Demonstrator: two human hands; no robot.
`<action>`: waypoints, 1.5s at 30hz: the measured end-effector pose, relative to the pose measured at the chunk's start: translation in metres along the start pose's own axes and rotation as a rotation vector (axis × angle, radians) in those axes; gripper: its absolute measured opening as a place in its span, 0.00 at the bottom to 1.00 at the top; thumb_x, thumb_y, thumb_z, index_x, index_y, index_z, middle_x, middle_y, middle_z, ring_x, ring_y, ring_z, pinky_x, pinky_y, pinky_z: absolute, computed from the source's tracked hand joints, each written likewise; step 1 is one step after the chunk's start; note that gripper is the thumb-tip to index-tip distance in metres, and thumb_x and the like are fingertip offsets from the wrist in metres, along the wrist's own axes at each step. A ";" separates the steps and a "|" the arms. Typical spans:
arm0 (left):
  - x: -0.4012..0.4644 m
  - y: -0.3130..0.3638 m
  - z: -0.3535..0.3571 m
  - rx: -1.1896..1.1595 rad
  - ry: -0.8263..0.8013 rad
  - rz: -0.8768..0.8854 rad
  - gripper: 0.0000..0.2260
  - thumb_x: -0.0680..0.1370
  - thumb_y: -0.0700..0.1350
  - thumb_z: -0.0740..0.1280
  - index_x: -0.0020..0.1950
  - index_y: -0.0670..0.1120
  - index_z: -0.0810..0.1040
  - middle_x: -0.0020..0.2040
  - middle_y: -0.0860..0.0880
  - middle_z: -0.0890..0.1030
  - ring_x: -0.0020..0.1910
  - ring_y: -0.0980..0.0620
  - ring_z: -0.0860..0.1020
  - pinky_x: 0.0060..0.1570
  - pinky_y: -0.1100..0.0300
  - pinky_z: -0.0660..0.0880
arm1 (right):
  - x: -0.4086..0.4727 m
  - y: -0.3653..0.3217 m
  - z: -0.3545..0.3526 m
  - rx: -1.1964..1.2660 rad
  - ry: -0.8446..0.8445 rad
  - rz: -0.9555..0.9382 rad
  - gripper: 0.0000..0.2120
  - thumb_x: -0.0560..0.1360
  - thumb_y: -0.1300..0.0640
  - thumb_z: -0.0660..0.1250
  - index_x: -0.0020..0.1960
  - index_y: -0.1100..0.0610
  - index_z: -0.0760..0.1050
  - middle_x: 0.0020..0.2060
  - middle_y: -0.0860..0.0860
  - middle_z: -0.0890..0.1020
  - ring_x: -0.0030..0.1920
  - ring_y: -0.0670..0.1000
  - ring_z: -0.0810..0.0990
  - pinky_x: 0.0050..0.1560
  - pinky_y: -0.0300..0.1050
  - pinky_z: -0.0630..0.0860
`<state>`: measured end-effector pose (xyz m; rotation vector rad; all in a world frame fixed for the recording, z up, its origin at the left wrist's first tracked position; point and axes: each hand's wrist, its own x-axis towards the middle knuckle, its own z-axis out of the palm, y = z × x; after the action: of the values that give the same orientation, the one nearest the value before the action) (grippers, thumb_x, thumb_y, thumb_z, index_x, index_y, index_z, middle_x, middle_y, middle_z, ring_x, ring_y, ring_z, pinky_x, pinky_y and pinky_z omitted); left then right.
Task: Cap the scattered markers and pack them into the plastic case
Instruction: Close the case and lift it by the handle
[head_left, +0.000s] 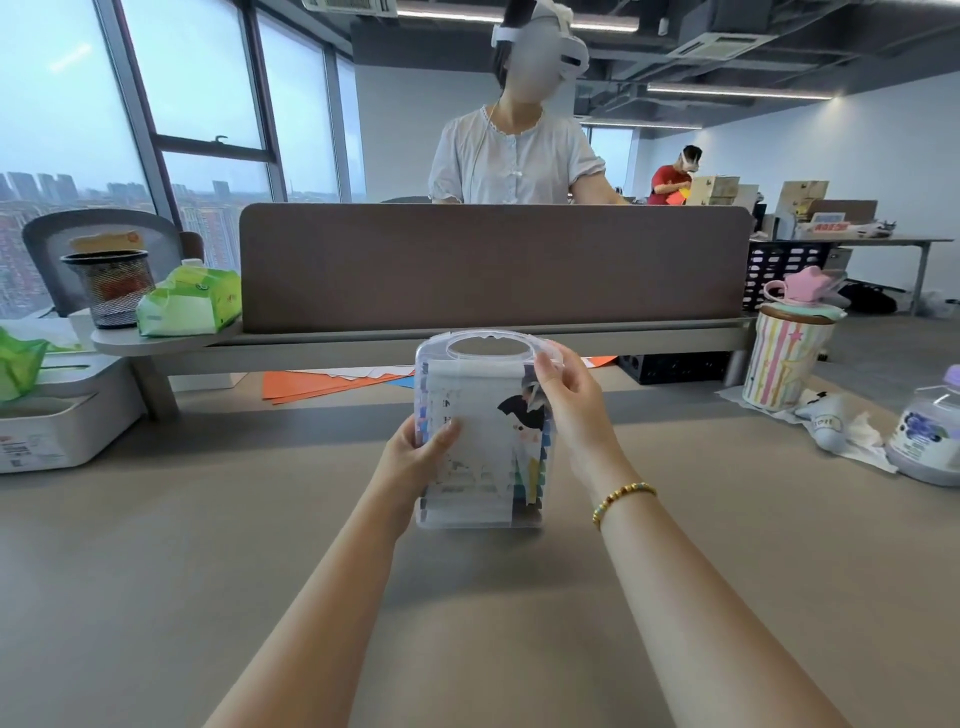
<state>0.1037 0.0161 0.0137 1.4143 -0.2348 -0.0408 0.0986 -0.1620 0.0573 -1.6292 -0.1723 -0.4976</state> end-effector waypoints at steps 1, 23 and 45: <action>-0.002 0.003 0.005 0.000 0.014 0.000 0.18 0.73 0.52 0.68 0.59 0.45 0.74 0.51 0.44 0.82 0.50 0.45 0.82 0.44 0.53 0.81 | -0.002 0.001 -0.005 0.043 -0.004 0.045 0.24 0.75 0.40 0.62 0.64 0.54 0.72 0.48 0.51 0.82 0.52 0.48 0.80 0.56 0.46 0.76; -0.071 0.065 0.171 0.569 -0.167 0.212 0.14 0.74 0.58 0.67 0.41 0.47 0.76 0.35 0.52 0.77 0.34 0.54 0.75 0.36 0.62 0.72 | -0.103 -0.084 -0.193 -0.525 0.351 -0.067 0.13 0.81 0.52 0.56 0.49 0.59 0.75 0.35 0.47 0.75 0.35 0.44 0.72 0.33 0.37 0.67; -0.128 -0.003 0.468 -0.104 -0.890 0.033 0.05 0.79 0.41 0.63 0.51 0.50 0.75 0.42 0.53 0.84 0.41 0.55 0.83 0.36 0.63 0.79 | -0.261 -0.114 -0.455 -0.373 1.224 -0.073 0.12 0.82 0.54 0.55 0.46 0.59 0.72 0.39 0.50 0.76 0.38 0.48 0.77 0.30 0.32 0.73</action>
<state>-0.1088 -0.4185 0.0576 1.2115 -0.9720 -0.6525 -0.2778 -0.5445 0.0727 -1.3989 0.8142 -1.5471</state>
